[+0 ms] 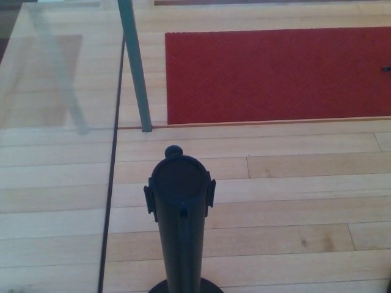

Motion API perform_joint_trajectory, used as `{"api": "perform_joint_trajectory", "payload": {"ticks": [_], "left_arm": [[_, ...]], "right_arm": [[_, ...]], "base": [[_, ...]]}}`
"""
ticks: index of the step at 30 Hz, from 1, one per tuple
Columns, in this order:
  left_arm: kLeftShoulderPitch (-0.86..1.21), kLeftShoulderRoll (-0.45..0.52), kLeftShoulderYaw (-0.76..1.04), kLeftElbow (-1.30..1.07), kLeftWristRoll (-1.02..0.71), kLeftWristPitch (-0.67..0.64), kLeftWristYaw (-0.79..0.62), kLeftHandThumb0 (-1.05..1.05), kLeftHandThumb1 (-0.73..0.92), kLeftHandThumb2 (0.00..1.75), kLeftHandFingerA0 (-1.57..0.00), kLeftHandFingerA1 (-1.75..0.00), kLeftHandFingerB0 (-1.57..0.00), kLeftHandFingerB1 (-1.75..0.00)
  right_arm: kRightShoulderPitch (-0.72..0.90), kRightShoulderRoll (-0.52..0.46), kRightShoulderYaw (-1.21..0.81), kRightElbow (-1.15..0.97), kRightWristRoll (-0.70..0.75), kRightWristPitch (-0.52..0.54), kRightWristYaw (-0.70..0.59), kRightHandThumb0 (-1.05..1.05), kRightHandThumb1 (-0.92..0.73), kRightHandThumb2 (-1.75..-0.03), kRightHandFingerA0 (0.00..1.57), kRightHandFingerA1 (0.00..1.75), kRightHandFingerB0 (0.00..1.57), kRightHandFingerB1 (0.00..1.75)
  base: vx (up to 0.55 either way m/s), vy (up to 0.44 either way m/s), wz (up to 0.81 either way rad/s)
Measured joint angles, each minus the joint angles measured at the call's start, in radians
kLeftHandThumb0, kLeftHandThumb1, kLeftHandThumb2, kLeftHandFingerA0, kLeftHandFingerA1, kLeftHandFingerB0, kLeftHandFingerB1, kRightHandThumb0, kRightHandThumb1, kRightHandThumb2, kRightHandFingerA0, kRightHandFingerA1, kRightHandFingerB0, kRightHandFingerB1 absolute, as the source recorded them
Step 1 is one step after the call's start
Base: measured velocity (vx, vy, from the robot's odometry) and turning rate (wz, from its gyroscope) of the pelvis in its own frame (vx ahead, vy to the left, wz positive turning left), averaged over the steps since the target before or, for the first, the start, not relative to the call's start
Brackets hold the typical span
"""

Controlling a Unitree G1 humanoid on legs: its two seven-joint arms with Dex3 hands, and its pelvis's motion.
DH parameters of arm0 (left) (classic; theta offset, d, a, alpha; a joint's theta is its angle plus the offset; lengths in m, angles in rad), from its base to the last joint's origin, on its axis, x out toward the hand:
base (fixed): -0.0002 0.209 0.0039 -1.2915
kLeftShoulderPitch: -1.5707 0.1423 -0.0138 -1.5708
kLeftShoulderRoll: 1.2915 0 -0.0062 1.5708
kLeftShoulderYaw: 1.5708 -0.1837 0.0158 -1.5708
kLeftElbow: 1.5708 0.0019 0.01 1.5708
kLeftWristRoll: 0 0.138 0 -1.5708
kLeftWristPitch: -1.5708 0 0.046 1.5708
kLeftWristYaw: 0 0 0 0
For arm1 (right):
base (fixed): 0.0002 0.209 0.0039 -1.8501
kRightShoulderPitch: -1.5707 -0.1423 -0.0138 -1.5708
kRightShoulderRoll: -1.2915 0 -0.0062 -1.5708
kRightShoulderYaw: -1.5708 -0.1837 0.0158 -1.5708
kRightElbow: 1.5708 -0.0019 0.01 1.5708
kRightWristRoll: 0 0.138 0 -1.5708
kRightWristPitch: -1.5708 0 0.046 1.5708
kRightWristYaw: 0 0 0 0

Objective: The robot walks towards a pair of stanchion kept in front of it and uses the right hand to grab on the strap of the right stanchion that is being connected to the left stanchion. After removing it from the stanchion on the left, it releases the strap and lets it retract back to the stanchion on the right.

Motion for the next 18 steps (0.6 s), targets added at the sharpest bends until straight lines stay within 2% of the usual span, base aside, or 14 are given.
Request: {"api": "perform_joint_trajectory", "payload": {"ticks": [1,3,4,6,16,17,18], "left_arm": [[0.000,0.000,0.001,0.000,0.000,0.000,0.000,-0.44,-0.29,1.60,-1.57,-0.89,-1.47,-0.77],[0.000,0.000,0.002,0.000,0.001,0.000,0.000,-0.44,-0.29,1.60,-1.57,-0.89,-1.47,-0.77],[0.000,0.000,0.002,0.000,0.001,0.000,0.000,-0.43,-0.29,1.55,-1.57,-0.96,-1.49,-0.84],[0.000,0.000,0.002,0.000,0.001,0.000,0.000,-0.39,-0.31,1.60,-1.57,-0.99,-1.51,-0.82],[0.001,-0.001,0.013,-0.003,0.001,0.000,0.000,-0.43,-0.29,1.55,-1.57,-0.99,-1.49,-0.86],[0.002,-0.001,0.014,-0.003,0.001,0.000,0.000,-0.42,-0.35,1.68,-1.57,-0.94,-1.48,-0.75],[0.003,-0.001,0.016,-0.003,0.001,0.000,0.000,-0.42,-0.35,1.68,-1.57,-0.94,-1.48,-0.75]], "right_arm": [[0.000,0.000,0.001,0.001,0.000,-0.001,-0.001,-0.05,-0.77,-0.65,0.98,0.65,0.76,0.44],[-0.001,0.000,0.006,0.004,0.000,-0.002,-0.004,-0.05,-0.77,-0.65,0.98,0.65,0.76,0.44],[-0.001,0.000,0.007,0.005,0.000,-0.002,-0.005,-0.05,-0.77,-0.66,0.97,0.66,0.75,0.45],[-0.001,0.000,0.008,0.008,0.000,-0.002,-0.005,-0.08,-0.78,-0.65,0.96,0.64,0.74,0.43],[0.000,0.000,0.010,0.016,0.004,-0.003,-0.005,-0.08,-0.78,-0.63,0.97,0.66,0.76,0.46],[0.001,0.000,0.009,0.017,0.005,-0.003,-0.005,-0.09,-0.77,-0.63,0.97,0.67,0.76,0.46],[0.002,0.000,0.007,0.019,0.008,-0.003,-0.005,-0.09,-0.77,-0.63,0.97,0.67,0.76,0.46]], "base": [[0.00,0.000,0.00],[0.00,0.000,0.00],[0.00,0.000,0.00],[0.00,0.000,0.00],[0.00,0.000,0.00],[0.00,0.000,0.00],[0.00,0.000,0.00]]}}
